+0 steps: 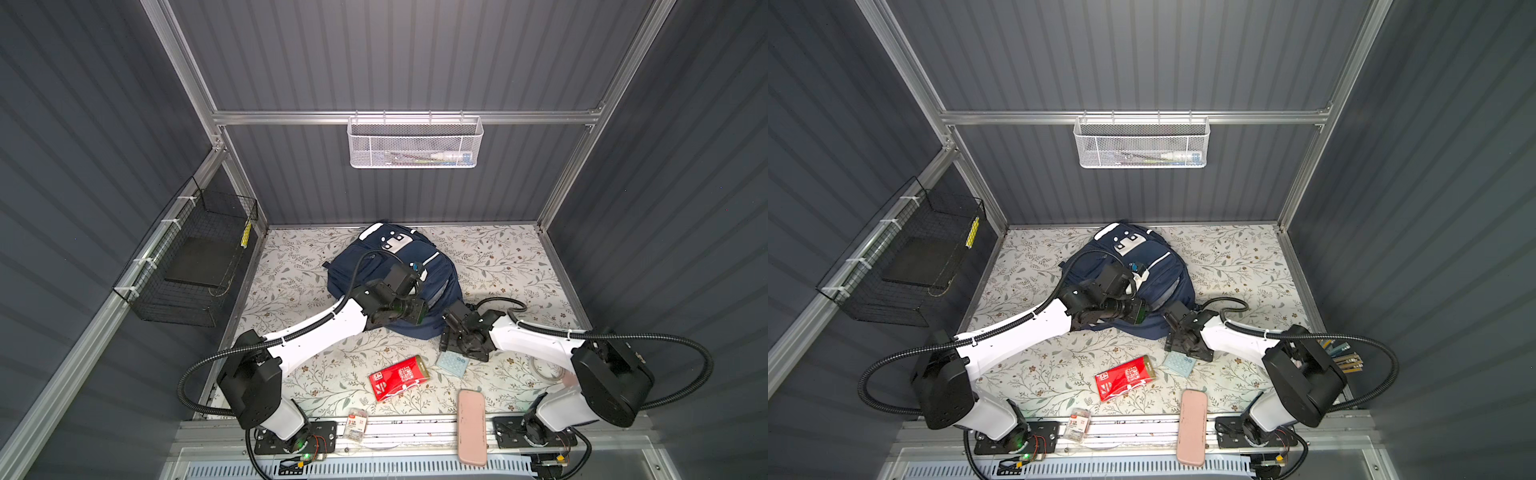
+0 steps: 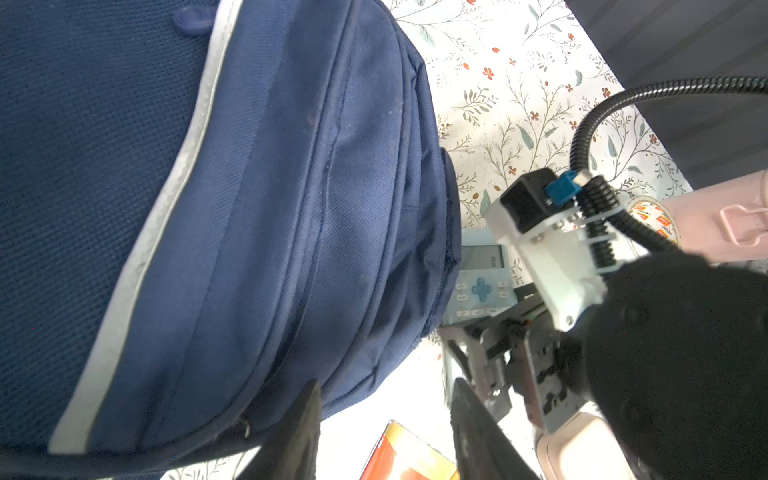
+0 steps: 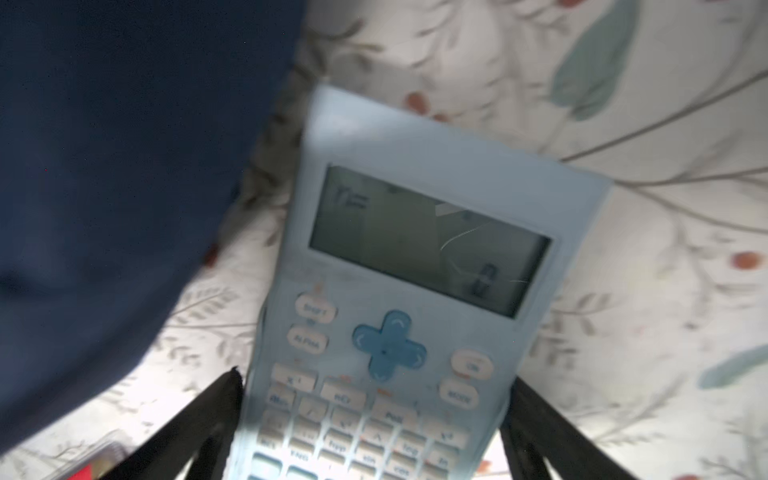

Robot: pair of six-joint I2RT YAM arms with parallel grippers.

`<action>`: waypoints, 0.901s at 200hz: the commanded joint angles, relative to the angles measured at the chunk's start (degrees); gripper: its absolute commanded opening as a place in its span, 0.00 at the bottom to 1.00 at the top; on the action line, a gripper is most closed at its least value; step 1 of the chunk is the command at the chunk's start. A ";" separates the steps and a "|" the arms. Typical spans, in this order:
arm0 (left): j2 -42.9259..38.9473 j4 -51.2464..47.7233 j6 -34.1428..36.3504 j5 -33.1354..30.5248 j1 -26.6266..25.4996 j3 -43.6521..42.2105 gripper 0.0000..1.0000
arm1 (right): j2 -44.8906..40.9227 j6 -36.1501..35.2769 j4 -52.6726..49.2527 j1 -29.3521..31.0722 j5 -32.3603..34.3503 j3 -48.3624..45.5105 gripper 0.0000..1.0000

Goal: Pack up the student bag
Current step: 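Grasp the light-blue calculator with the right gripper, then lift the calculator and lower it into the open backpack with the right gripper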

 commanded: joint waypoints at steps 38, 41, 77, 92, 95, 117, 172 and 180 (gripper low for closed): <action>0.00 1.40 0.09 -0.35 0.21 -1.59 0.52 | -3.71 -14.18 -9.24 -12.34 5.06 -3.17 0.82; 0.00 1.55 0.00 -0.56 0.21 -1.67 0.52 | -3.78 -14.34 -9.43 -12.56 5.52 -2.74 0.84; -0.86 1.52 0.06 -0.78 0.45 -1.08 0.53 | -3.58 -10.94 -11.89 -10.87 3.58 -0.45 0.91; -1.66 1.30 0.39 -1.59 0.53 -0.87 0.54 | -3.94 -8.63 -10.07 -10.71 -0.20 -2.60 0.94; -1.71 1.24 0.51 -1.76 0.57 -0.73 0.54 | -3.97 -8.13 -9.61 -10.63 -0.64 -2.97 0.94; -1.93 1.21 0.91 -1.94 0.87 -0.33 0.55 | -3.21 -7.18 -8.62 -10.16 -0.68 -4.16 0.98; -1.08 -1.95 1.36 -3.63 1.97 1.72 0.56 | -2.81 -5.18 -9.51 -6.93 -0.80 -4.97 0.85; -0.56 -2.76 1.89 -3.73 3.00 2.45 0.56 | -3.02 -5.70 -9.56 -7.16 -0.27 -4.80 0.82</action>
